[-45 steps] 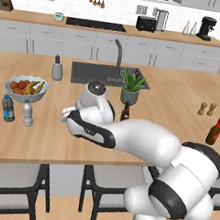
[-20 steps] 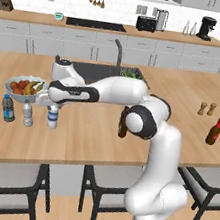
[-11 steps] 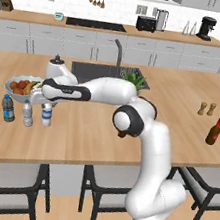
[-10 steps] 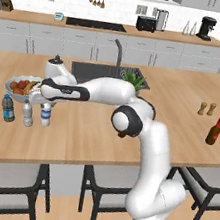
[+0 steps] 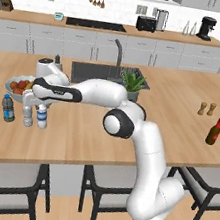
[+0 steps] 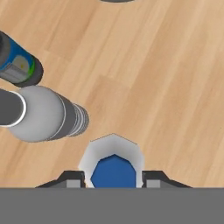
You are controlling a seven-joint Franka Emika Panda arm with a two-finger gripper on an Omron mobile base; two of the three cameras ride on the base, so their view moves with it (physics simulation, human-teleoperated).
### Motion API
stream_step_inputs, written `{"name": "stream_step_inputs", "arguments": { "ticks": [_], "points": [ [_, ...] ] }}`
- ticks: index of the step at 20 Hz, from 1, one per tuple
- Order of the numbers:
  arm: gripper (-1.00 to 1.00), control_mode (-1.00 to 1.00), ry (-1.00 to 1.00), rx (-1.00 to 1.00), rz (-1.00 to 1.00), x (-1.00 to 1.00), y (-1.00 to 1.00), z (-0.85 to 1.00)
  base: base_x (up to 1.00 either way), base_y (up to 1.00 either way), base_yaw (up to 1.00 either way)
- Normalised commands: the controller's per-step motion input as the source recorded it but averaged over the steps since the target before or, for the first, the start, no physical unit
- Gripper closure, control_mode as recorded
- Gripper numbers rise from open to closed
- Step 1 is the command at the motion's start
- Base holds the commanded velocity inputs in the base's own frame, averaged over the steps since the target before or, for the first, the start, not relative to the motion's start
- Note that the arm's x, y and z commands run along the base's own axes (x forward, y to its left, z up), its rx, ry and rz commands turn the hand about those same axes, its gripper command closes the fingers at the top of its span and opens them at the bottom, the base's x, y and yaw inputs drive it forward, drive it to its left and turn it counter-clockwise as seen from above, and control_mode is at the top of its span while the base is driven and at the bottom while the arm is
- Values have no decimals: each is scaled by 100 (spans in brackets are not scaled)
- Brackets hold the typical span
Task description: Move the plastic bottles in the middle to the plastics group, and the glass bottles in the middle to the glass group.
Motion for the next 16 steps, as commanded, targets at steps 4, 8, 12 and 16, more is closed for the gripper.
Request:
{"name": "stream_step_inputs", "arguments": {
  "ticks": [4,8,12,16],
  "points": [
    [100,-100,0,0,0,-3,-19,-36,0,0,0],
    [100,-100,0,0,0,0,-8,-26,0,0,0],
    [100,-100,-7,0,0,0,-2,-29,0,0,0],
    [100,-100,-15,0,0,-8,0,-12,0,0,0]
  ]
}}
